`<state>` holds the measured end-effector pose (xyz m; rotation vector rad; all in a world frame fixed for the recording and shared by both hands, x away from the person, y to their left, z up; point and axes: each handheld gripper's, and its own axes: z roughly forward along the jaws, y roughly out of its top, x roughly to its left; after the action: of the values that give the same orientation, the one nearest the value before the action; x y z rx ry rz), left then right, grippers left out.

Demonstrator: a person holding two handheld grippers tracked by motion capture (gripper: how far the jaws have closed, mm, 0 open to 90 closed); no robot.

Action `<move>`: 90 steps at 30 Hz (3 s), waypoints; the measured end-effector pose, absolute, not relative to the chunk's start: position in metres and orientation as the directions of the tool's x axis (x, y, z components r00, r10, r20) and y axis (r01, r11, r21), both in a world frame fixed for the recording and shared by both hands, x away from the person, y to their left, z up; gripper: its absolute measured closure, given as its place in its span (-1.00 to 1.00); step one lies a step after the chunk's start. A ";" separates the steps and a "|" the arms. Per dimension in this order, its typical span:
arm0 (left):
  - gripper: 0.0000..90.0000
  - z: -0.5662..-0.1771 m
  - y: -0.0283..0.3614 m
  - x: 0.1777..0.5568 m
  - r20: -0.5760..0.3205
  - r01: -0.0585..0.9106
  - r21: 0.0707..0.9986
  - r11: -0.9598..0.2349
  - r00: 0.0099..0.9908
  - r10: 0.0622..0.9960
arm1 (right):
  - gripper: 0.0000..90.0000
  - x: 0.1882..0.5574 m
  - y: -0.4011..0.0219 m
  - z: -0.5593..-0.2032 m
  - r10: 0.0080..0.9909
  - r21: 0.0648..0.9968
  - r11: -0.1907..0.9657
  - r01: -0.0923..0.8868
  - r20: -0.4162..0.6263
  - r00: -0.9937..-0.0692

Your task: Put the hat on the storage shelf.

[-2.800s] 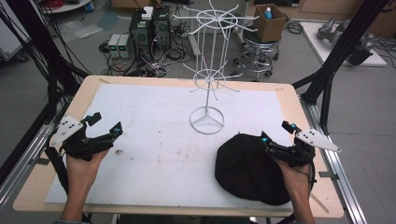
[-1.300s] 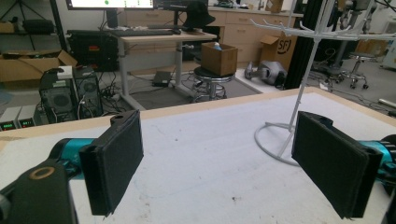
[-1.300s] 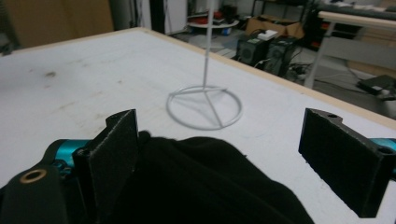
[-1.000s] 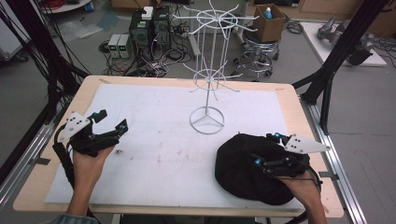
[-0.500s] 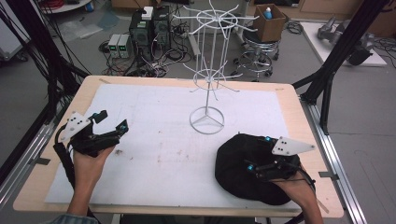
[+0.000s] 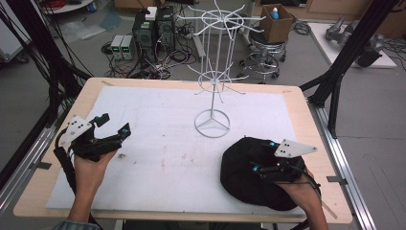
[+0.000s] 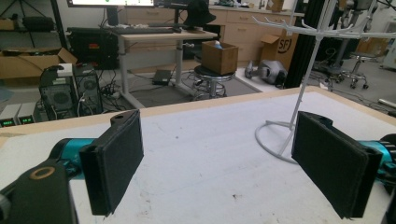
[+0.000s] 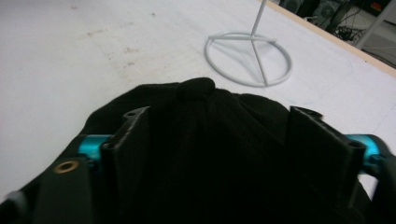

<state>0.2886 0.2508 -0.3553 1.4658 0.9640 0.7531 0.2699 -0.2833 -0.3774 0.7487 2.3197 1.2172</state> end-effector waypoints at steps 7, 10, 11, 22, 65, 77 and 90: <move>-0.62 -0.355 0.251 0.288 -0.075 0.144 0.990 0.011 0.451 0.889 | -0.09 0.271 -0.285 -0.377 0.637 0.820 0.489 0.297 -0.103 -0.764; -0.62 -0.355 0.251 0.288 -0.075 0.144 0.990 0.010 0.452 0.889 | 0.14 0.271 -0.284 -0.377 0.633 0.814 0.493 0.306 -0.094 -0.769; -0.62 -0.355 0.251 0.288 -0.075 0.144 0.990 0.010 0.452 0.889 | 0.14 0.271 -0.284 -0.377 0.633 0.814 0.493 0.306 -0.094 -0.769; -0.62 -0.355 0.253 0.288 -0.078 0.143 0.990 0.014 0.448 0.891 | 0.67 0.269 -0.286 -0.377 0.606 0.827 0.488 0.279 -0.092 -0.790; -0.62 -0.353 0.265 0.287 -0.064 0.134 0.991 0.010 0.406 0.912 | 0.72 0.233 -0.347 -0.310 0.770 0.995 0.084 -0.053 -0.099 -0.631; -0.62 -0.354 0.267 0.287 -0.071 0.136 0.991 0.017 0.402 0.913 | 0.72 0.234 -0.349 -0.272 0.784 0.989 0.106 -0.105 -0.148 -0.603; -0.62 -0.354 0.269 0.287 -0.083 0.136 0.990 0.030 0.398 0.914 | 0.72 0.246 -0.348 -0.230 0.791 0.985 0.096 -0.141 -0.161 -0.590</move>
<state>0.2869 0.2692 -0.3537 1.4255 1.0113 0.7944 0.2459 -0.3475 -0.2298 0.6522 1.6348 1.5933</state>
